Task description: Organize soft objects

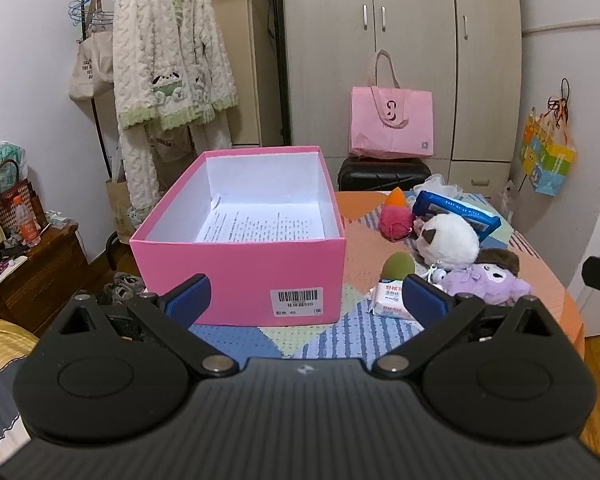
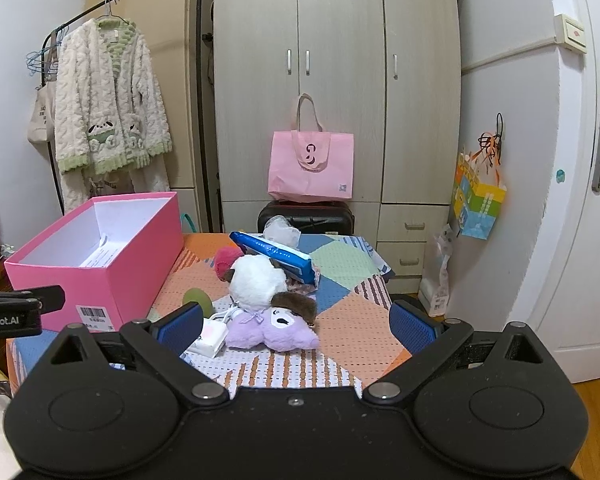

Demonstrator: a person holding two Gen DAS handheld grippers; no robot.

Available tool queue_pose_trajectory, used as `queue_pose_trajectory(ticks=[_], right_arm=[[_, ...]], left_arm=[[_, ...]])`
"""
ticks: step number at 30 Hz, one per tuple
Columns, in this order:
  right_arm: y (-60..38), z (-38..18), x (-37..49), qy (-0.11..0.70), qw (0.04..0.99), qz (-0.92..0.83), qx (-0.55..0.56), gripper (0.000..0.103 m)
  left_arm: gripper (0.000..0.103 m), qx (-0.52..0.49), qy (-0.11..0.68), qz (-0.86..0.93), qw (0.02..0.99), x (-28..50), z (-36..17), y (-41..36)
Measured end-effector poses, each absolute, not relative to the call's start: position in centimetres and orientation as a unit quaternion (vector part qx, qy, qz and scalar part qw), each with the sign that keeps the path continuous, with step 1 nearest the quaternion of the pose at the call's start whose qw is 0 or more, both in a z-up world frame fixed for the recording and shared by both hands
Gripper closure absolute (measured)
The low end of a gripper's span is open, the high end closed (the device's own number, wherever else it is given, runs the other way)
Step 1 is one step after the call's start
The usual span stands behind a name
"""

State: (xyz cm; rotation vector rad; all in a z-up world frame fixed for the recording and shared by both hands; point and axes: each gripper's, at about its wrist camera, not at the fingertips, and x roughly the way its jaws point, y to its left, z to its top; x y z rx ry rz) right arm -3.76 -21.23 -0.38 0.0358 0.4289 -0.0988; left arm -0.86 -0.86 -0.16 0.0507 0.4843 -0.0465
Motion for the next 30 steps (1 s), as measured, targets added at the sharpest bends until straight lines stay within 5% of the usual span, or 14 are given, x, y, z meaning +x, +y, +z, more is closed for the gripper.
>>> queue_pose_trajectory(ticks=[30], right_arm=[[-21.3,-1.1,-3.7,0.213,0.976,-0.051,0.008,0.002]], left_arm=[[0.0,0.038,0.188,-0.036,0.981,-2.1,-1.1,-1.3]])
